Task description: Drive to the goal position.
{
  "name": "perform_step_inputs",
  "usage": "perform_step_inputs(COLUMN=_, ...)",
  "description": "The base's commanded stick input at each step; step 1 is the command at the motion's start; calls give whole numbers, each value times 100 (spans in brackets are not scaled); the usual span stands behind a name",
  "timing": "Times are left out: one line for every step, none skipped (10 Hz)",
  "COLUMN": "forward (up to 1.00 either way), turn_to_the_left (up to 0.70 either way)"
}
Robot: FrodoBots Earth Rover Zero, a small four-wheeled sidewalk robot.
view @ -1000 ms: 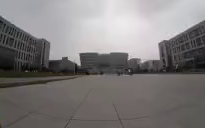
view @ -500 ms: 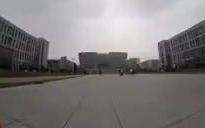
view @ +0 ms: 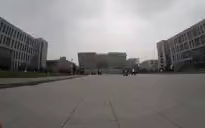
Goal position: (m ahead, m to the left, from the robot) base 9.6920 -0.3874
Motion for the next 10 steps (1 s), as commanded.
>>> perform_step_inputs(forward=70, turn_to_the_left=-1)
perform_step_inputs(forward=70, turn_to_the_left=-1)
perform_step_inputs(forward=70, turn_to_the_left=-1)
perform_step_inputs(forward=70, turn_to_the_left=-1)
perform_step_inputs(forward=70, turn_to_the_left=-1)
perform_step_inputs(forward=70, turn_to_the_left=-1)
perform_step_inputs(forward=70, turn_to_the_left=-1)
perform_step_inputs(forward=70, turn_to_the_left=-1)
perform_step_inputs(forward=70, turn_to_the_left=-1)
perform_step_inputs(forward=70, turn_to_the_left=-1)
